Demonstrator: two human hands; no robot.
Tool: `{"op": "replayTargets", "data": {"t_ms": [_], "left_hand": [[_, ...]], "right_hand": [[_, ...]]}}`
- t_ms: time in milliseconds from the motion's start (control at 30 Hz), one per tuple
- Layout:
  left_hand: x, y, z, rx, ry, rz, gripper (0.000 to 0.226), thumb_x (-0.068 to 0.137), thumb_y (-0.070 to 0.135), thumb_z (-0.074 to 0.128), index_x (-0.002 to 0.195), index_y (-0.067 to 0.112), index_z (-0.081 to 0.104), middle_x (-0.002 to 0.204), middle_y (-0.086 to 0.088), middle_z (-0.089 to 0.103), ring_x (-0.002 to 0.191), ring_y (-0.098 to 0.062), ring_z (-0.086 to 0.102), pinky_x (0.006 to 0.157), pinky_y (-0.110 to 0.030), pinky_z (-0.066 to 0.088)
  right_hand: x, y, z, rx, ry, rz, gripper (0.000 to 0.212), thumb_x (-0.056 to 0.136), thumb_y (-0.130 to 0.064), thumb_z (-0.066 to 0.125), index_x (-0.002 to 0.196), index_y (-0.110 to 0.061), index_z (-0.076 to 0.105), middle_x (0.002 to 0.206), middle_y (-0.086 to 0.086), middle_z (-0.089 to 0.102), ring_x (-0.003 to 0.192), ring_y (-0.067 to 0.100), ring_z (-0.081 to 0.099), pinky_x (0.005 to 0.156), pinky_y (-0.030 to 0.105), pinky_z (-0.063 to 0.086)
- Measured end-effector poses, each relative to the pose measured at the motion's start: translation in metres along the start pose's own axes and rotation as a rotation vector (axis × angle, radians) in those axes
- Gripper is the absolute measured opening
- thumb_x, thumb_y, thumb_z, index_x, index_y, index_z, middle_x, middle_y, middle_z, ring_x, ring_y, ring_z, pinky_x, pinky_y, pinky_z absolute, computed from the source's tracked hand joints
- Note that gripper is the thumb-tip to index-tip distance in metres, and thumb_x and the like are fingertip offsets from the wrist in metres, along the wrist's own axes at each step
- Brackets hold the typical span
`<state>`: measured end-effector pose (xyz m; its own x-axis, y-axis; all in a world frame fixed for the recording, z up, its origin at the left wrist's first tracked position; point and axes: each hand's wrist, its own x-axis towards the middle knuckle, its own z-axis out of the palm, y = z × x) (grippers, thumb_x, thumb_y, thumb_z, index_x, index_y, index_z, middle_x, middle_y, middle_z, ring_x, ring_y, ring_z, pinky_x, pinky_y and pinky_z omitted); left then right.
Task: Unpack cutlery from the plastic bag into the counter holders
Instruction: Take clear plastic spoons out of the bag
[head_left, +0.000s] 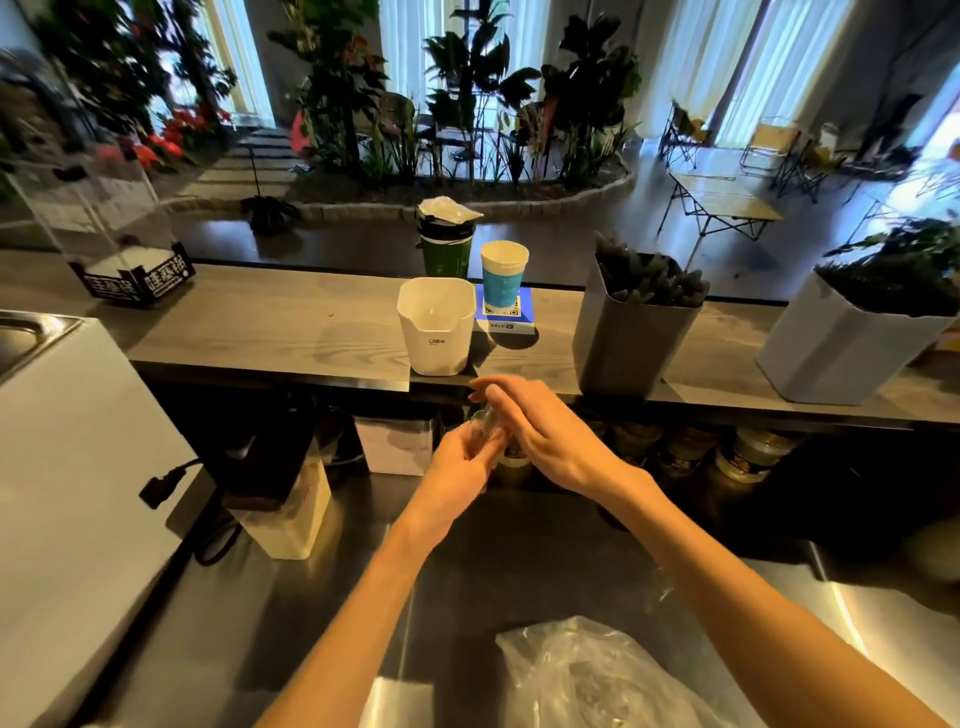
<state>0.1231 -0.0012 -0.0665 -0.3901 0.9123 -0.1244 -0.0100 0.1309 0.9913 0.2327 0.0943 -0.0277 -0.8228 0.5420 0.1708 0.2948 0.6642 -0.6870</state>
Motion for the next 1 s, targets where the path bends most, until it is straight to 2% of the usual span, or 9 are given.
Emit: {"op": "replayTargets", "data": {"t_ms": [33, 100, 167, 267, 400, 567, 633, 767, 1000], "left_hand": [[0.003, 0.006, -0.003, 0.022, 0.001, 0.028, 0.017, 0.102, 0.019, 0.054, 0.115, 0.021, 0.064, 0.078, 0.003, 0.068, 0.074, -0.001, 0.069, 0.054, -0.010, 0.043], [0.009, 0.017, -0.007, 0.047, -0.015, 0.049, 0.025, 0.100, 0.007, 0.054, 0.122, 0.017, 0.061, 0.093, -0.009, 0.070, 0.094, -0.005, 0.058, 0.050, -0.014, 0.050], [0.016, 0.031, -0.013, 0.043, -0.016, 0.001, 0.030, 0.099, 0.002, 0.053, 0.122, 0.020, 0.058, 0.105, -0.016, 0.069, 0.100, -0.022, 0.061, 0.085, -0.019, 0.049], [0.033, 0.044, -0.024, 0.032, -0.089, 0.015, 0.034, 0.096, -0.001, 0.056, 0.109, 0.030, 0.063, 0.117, -0.003, 0.070, 0.113, -0.021, 0.066, 0.091, -0.031, 0.057], [0.054, 0.074, -0.041, 0.037, -0.132, 0.092, 0.035, 0.093, -0.004, 0.061, 0.115, 0.024, 0.064, 0.107, 0.006, 0.071, 0.108, -0.015, 0.068, 0.085, -0.024, 0.058], [0.087, 0.117, -0.066, 0.162, -0.098, 0.245, 0.036, 0.087, 0.002, 0.071, 0.120, 0.008, 0.056, 0.094, -0.002, 0.067, 0.076, -0.010, 0.058, 0.054, -0.015, 0.044], [0.100, 0.128, -0.074, 0.136, -0.101, 0.262, 0.042, 0.084, 0.007, 0.076, 0.121, 0.002, 0.056, 0.087, -0.003, 0.066, 0.069, -0.013, 0.055, 0.059, -0.025, 0.047], [0.121, 0.135, -0.089, 0.260, -0.045, 0.301, 0.042, 0.074, 0.024, 0.084, 0.110, 0.010, 0.071, 0.097, -0.005, 0.076, 0.095, -0.024, 0.071, 0.092, -0.042, 0.055], [0.143, 0.128, -0.107, 0.806, 0.154, 0.336, 0.030, 0.077, 0.028, 0.085, 0.102, 0.016, 0.075, 0.090, 0.004, 0.069, 0.081, -0.010, 0.061, 0.073, -0.027, 0.047]], "right_hand": [[0.004, -0.003, -0.001, -0.070, 0.005, -0.034, 0.049, 0.101, -0.056, 0.033, 0.135, -0.027, 0.053, 0.130, -0.008, 0.059, 0.118, 0.006, 0.047, 0.098, 0.024, 0.041], [0.013, -0.009, -0.005, -0.078, 0.015, -0.086, 0.044, 0.097, -0.056, 0.045, 0.127, -0.026, 0.056, 0.124, -0.009, 0.060, 0.113, 0.004, 0.051, 0.092, 0.020, 0.046], [0.023, -0.013, -0.012, -0.016, 0.035, -0.093, 0.036, 0.094, -0.048, 0.062, 0.122, -0.026, 0.058, 0.117, -0.011, 0.063, 0.110, 0.002, 0.058, 0.087, 0.016, 0.050], [0.039, -0.020, -0.027, 0.052, 0.057, -0.075, 0.032, 0.089, -0.038, 0.074, 0.117, -0.026, 0.063, 0.109, -0.012, 0.069, 0.107, 0.003, 0.064, 0.088, 0.018, 0.053], [0.068, -0.037, -0.056, 0.097, 0.091, -0.088, 0.025, 0.087, -0.027, 0.078, 0.108, -0.019, 0.068, 0.104, -0.006, 0.073, 0.097, 0.003, 0.068, 0.081, 0.019, 0.058], [0.107, -0.061, -0.089, -0.003, 0.215, -0.194, 0.024, 0.085, -0.020, 0.079, 0.105, -0.011, 0.071, 0.102, -0.001, 0.074, 0.091, 0.007, 0.070, 0.083, 0.019, 0.058], [0.124, -0.065, -0.092, -0.060, 0.264, -0.214, 0.023, 0.083, -0.014, 0.080, 0.104, -0.010, 0.071, 0.100, 0.003, 0.075, 0.089, 0.011, 0.071, 0.081, 0.021, 0.059], [0.150, -0.055, -0.082, -0.122, 0.329, -0.198, 0.023, 0.080, -0.008, 0.083, 0.100, -0.006, 0.072, 0.093, 0.006, 0.076, 0.080, 0.013, 0.071, 0.077, 0.028, 0.061], [0.166, -0.033, -0.049, -0.133, 0.306, -0.137, 0.020, 0.083, -0.005, 0.079, 0.101, -0.004, 0.070, 0.090, 0.008, 0.074, 0.078, 0.013, 0.068, 0.074, 0.027, 0.059]]}}
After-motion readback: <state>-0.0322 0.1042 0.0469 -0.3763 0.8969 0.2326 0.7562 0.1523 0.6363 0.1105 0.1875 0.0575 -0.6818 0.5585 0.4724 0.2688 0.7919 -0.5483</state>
